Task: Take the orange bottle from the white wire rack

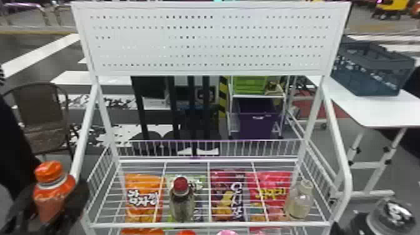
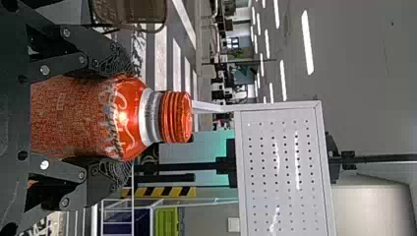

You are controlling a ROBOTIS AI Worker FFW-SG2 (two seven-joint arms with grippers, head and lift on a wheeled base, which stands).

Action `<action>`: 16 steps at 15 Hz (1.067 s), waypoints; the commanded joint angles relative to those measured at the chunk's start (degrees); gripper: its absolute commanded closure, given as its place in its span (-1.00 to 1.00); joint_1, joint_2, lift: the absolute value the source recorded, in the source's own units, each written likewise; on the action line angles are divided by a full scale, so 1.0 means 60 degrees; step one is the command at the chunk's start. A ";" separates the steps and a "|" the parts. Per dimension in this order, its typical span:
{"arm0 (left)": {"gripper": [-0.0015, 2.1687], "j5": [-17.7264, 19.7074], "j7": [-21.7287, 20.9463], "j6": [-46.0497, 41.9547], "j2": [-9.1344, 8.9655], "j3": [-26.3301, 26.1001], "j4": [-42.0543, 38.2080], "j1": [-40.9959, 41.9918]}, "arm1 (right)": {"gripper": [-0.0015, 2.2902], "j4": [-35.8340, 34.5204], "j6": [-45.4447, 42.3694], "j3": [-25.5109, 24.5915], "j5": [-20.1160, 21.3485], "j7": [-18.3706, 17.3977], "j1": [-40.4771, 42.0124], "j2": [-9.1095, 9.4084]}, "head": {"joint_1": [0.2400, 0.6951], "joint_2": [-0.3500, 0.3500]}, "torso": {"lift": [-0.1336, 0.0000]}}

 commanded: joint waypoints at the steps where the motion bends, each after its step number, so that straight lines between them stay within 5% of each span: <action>1: 0.71 0.0063 -0.0280 -0.0187 -0.0150 0.0359 -0.0260 0.0571 | -0.25 0.0002 -0.0030 0.0011 -0.0002 0.0000 0.0027 0.0009 | 0.14 0.00 | 1.00; 16: 0.71 0.0077 -0.0310 -0.0363 -0.0209 0.0462 -0.0201 0.0746 | -0.25 -0.0100 -0.0792 0.0085 -0.0016 0.0015 0.0525 0.0009 | 0.14 0.00 | 1.00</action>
